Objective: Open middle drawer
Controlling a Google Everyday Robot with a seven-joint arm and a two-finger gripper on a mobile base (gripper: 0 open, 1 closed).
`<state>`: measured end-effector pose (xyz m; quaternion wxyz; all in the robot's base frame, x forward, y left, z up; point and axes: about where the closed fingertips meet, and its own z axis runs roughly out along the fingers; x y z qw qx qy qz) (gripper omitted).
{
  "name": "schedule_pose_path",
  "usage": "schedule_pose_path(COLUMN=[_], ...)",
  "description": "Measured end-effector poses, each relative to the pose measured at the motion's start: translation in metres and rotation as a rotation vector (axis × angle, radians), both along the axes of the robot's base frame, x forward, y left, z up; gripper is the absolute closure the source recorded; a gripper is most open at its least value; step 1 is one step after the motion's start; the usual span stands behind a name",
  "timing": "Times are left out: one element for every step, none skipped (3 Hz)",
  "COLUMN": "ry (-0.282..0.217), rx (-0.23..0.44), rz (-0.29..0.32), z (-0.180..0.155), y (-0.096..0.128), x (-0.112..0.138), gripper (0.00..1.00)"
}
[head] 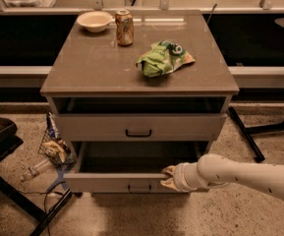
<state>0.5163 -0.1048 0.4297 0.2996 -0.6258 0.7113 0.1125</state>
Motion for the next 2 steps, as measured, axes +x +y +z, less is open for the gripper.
schedule_pose_path(ry=[0.0,0.023], rx=[0.0,-0.002], rz=[0.0,0.007], z=[0.0,-0.0038], y=[0.0,-0.0001], x=[0.0,-0.0017], gripper=[1.0,1.0])
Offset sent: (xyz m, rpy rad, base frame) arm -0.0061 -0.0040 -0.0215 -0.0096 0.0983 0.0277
